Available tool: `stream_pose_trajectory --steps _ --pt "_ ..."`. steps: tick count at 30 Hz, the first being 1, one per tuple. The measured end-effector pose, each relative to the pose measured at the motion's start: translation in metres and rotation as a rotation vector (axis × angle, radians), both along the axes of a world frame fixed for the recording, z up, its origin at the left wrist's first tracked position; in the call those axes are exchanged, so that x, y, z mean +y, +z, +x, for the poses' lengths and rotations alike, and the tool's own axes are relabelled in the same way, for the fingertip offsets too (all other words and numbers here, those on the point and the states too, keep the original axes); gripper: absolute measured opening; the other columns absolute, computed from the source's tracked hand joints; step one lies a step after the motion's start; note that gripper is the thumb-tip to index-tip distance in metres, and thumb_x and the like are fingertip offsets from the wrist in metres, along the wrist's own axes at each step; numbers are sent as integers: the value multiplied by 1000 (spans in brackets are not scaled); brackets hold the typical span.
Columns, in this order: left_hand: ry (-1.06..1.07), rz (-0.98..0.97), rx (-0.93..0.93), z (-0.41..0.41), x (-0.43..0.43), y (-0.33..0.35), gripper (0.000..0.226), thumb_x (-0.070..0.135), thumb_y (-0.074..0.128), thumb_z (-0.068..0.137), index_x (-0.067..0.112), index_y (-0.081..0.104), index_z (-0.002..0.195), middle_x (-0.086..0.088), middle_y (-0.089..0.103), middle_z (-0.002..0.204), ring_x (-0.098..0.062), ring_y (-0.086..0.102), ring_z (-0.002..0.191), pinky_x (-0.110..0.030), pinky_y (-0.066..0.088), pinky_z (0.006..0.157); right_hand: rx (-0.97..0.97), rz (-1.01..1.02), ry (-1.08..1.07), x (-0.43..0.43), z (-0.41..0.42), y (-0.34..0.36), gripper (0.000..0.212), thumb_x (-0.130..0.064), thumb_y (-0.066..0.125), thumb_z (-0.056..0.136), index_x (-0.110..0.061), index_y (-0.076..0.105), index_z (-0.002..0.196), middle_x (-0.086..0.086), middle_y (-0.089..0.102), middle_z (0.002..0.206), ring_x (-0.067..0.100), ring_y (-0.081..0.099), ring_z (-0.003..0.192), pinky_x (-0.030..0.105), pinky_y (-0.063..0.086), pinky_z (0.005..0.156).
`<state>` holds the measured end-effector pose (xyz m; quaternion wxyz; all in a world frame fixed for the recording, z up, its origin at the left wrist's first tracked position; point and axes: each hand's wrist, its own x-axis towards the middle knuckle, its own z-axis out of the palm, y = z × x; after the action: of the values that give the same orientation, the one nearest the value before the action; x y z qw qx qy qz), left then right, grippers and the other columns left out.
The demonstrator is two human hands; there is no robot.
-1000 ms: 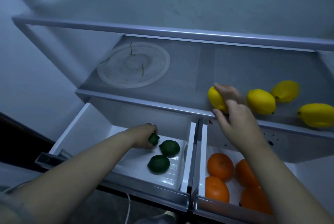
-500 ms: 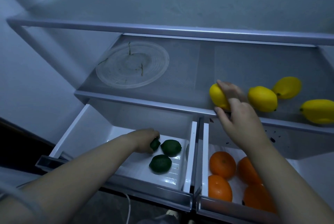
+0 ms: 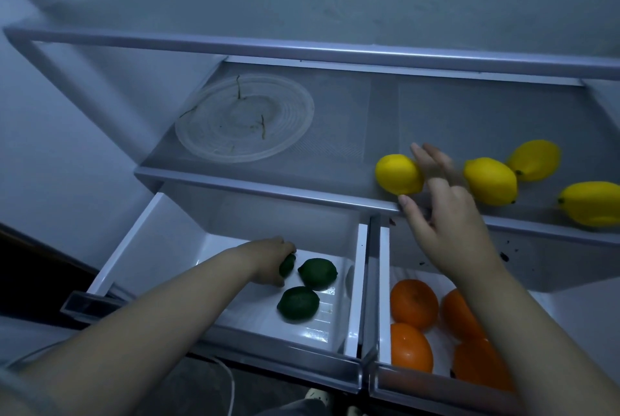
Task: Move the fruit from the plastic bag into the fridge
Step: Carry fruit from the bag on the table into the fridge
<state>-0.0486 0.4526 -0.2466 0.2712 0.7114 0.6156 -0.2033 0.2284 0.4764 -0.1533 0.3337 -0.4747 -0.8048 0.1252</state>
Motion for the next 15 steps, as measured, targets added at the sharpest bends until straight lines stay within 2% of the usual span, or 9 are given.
stream_pose_trajectory --steps 4,7,11,13,15 --pt "-48 -8 43 3 0 1 69 34 68 82 24 33 140 -1 41 136 -24 49 117 -35 45 92 -32 22 -7 0 1 -2 55 -25 54 92 -22 32 142 5 33 146 1 44 67 28 42 73" --pt "-65 -14 53 4 -1 1 73 33 68 82 23 29 142 -2 40 138 -25 49 119 -37 45 94 -53 14 -19 0 0 -6 52 -28 54 91 -21 35 140 4 38 140 0 39 79 25 38 73" --pt "-121 -2 95 6 -1 2 73 34 67 82 21 29 143 -2 39 139 -25 47 121 -37 44 95 -81 37 -42 -1 -1 -8 53 -27 57 90 -16 37 138 10 46 130 -5 32 80 22 33 71" --pt "-135 11 100 7 -1 3 70 34 67 82 20 32 141 -3 39 138 -24 47 121 -36 45 95 -88 52 -50 -1 -2 -7 58 -27 58 89 -16 34 140 9 43 134 -3 32 79 27 37 70" --pt "-142 41 83 8 -1 8 66 35 66 83 20 34 139 -3 40 137 -24 47 120 -36 44 94 -102 70 -65 -3 -3 -5 59 -29 60 88 -14 35 140 10 39 140 6 40 80 35 44 73"
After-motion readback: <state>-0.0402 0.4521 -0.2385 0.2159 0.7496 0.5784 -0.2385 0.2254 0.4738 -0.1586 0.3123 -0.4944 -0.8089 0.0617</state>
